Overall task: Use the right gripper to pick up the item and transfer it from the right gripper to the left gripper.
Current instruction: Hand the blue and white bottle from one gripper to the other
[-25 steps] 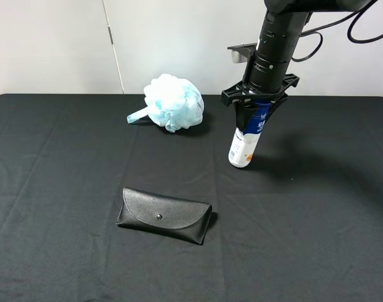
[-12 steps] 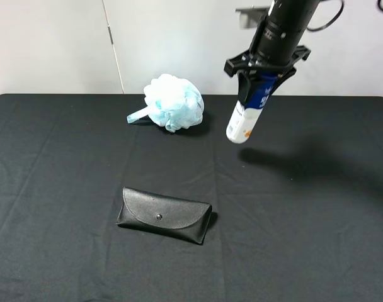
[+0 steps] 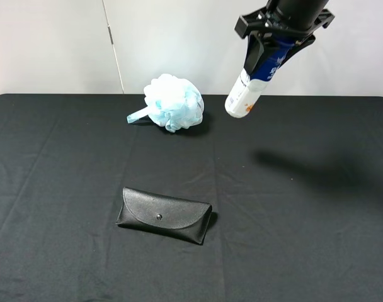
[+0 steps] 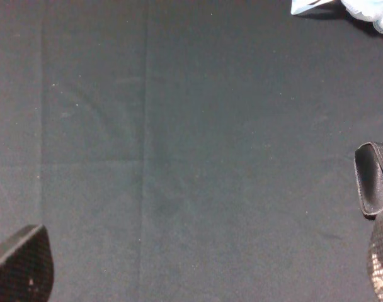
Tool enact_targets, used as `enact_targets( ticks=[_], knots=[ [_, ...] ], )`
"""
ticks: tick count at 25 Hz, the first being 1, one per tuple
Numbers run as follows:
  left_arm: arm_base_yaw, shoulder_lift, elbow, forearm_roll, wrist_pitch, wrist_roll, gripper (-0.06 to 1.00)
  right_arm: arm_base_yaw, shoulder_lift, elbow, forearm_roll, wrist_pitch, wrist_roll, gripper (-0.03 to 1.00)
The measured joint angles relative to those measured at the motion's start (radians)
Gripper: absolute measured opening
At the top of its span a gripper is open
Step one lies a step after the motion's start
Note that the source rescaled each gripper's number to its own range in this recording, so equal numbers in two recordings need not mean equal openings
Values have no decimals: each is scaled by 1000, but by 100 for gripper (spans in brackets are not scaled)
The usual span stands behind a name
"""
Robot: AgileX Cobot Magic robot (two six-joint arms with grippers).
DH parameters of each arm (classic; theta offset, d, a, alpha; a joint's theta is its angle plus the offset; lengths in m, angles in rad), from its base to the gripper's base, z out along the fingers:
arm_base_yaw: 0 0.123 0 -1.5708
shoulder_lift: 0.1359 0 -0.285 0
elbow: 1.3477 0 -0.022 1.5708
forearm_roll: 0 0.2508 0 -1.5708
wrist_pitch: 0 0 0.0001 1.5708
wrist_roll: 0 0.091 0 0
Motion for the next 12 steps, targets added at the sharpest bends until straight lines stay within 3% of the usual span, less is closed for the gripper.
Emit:
enact_targets(
  ticks=[12],
  knots=[
    [0, 0, 0, 0, 0, 0, 100, 0, -83, 0, 156, 12, -12, 3]
  ],
)
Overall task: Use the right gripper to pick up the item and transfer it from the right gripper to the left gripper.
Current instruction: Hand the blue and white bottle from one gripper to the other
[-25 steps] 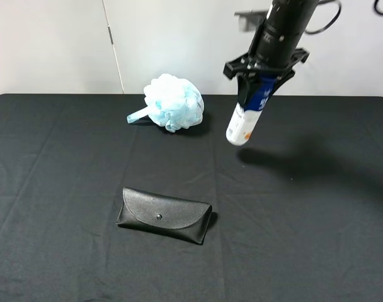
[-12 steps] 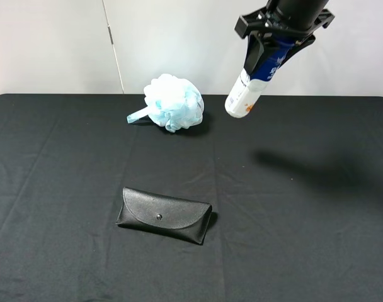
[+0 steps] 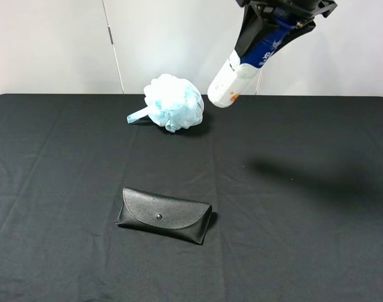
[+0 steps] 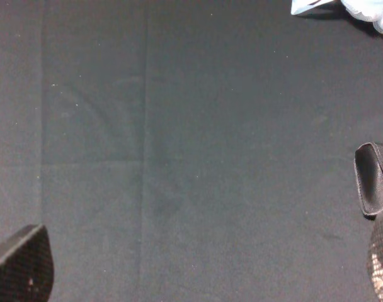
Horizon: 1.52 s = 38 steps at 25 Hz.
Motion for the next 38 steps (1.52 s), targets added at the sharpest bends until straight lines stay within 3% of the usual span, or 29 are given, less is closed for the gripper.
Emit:
enact_targets(
  ticks=[11, 22, 28, 38],
  knots=[
    [0, 0, 0, 0, 0, 0, 100, 5, -40, 0, 123, 0, -29, 3],
    [0, 0, 0, 0, 0, 0, 100, 151, -51, 0, 130, 1, -41, 3],
    [0, 0, 0, 0, 0, 0, 100, 228, -51, 0, 132, 3, -104, 3],
    [0, 0, 0, 0, 0, 0, 100, 236, -51, 0, 152, 4, -256, 3]
  ],
)
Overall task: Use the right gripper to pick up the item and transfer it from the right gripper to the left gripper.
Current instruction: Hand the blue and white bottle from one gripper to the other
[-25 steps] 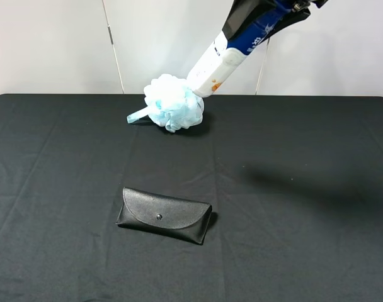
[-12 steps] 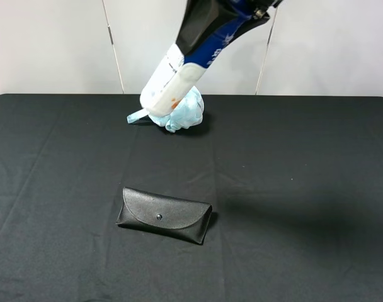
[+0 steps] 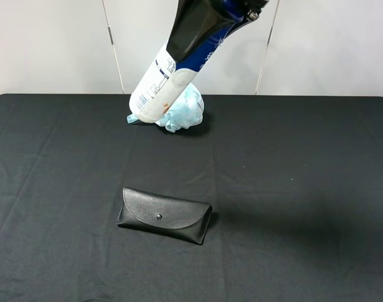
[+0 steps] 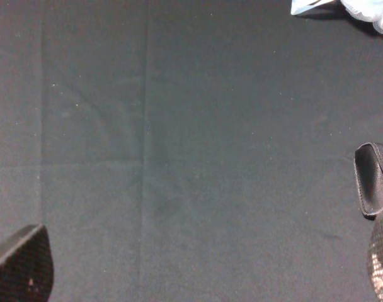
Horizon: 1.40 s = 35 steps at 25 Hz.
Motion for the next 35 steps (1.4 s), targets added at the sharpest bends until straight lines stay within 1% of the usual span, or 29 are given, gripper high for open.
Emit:
enact_targets(
  ticks=[6, 9, 13, 16, 17, 18, 21, 24, 25, 29, 31, 32, 35],
  knots=[
    [0, 0, -9, -2, -1, 2, 100, 0, -1, 25, 44, -1, -101, 3],
    [0, 1, -34, -21, -1, 32, 100, 0, -1, 49, 73, -1, -152, 3],
    [0, 72, -73, -88, -1, 124, 100, 0, -1, 50, 89, -1, -186, 3],
    [0, 156, -102, -131, -2, 214, 100, 0, -1, 50, 92, -1, -201, 3],
    [0, 202, -124, -152, -3, 273, 100, 0, -1, 50, 93, -1, -207, 3],
    [0, 202, -124, -152, -3, 273, 100, 0, 0, 50, 94, -1, -217, 3],
    [-4, 273, -150, -191, -17, 330, 100, 0, 4, 50, 109, -1, -235, 3],
    [-50, 321, -172, -225, -57, 378, 100, 0, 9, 50, 116, -2, -259, 3],
    [-88, 352, -185, -233, -65, 397, 100, 0, 9, 50, 118, -2, -266, 3],
    [-178, 421, -213, -233, -77, 422, 100, 0, 9, 56, 144, -4, -305, 3],
    [-212, 449, -228, -233, -90, 438, 100, 0, 9, 74, 164, -5, -327, 3],
    [-212, 449, -228, -233, -90, 438, 100, 0, 12, 86, 171, -5, -336, 3],
    [-268, 495, -253, -233, -112, 458, 100, 0, 25, 120, 182, -4, -355, 3]
  ],
)
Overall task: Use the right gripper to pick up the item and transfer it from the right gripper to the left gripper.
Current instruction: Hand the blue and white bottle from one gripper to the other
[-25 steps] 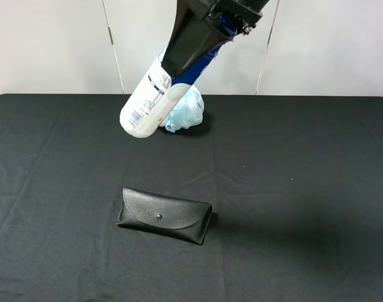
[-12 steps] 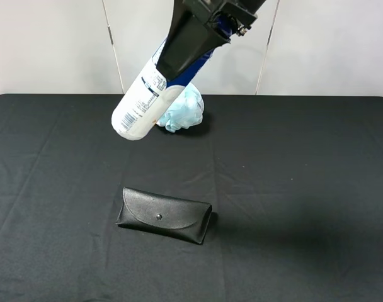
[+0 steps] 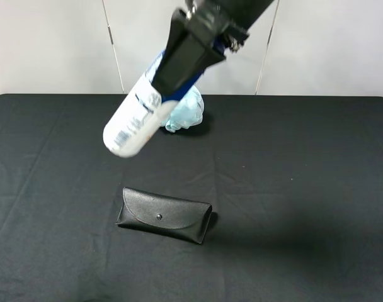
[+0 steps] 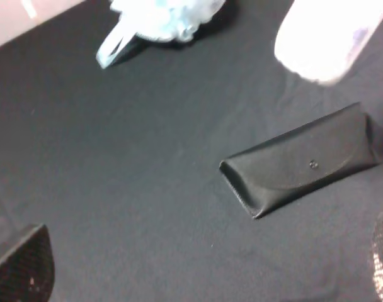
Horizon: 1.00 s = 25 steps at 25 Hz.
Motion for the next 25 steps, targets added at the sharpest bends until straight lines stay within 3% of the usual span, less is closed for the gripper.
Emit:
enact_targets(
  ticks=[10, 16, 25],
  knots=[
    [-182, 185, -16, 0, -92, 47, 100, 0, 39, 11, 81, -3, -35, 3],
    [-303, 330, -17, -1, -201, 99, 100, 0, 41, 11, 148, -4, -50, 3],
    [-429, 478, -17, -2, -346, 103, 100, 0, 42, 11, 153, -4, -53, 3]
  ],
)
